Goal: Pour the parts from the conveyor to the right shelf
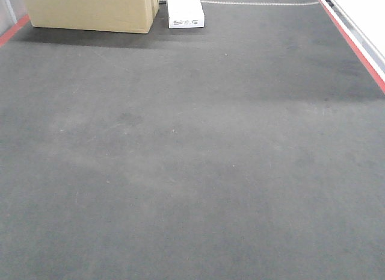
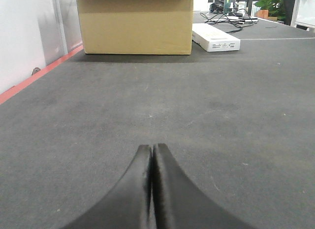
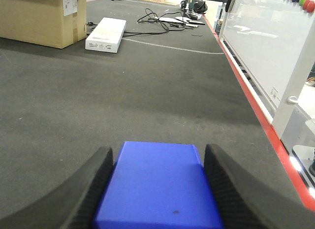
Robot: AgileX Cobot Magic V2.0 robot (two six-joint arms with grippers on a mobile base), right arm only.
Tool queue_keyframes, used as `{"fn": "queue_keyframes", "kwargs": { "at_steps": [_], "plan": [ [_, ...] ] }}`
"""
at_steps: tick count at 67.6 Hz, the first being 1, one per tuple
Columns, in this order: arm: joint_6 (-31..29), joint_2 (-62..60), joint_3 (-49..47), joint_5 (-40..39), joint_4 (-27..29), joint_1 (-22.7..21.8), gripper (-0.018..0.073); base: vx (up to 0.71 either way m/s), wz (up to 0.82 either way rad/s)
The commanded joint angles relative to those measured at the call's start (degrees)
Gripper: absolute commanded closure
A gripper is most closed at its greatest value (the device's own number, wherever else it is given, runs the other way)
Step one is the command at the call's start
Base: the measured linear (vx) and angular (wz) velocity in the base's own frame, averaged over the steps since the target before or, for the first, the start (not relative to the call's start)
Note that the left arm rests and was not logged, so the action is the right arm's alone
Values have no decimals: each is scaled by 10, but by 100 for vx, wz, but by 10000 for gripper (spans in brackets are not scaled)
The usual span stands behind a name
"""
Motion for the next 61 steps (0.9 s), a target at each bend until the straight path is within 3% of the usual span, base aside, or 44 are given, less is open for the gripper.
{"fn": "queue_keyframes", "kwargs": {
  "at_steps": [1, 25, 61],
  "plan": [
    [-2, 8, -15, -42, 6, -2, 565, -6, 0],
    [-2, 8, -15, -42, 6, -2, 565, -20, -5],
    [-2, 8, -15, -43, 6, -2, 565, -38, -36]
  ]
}}
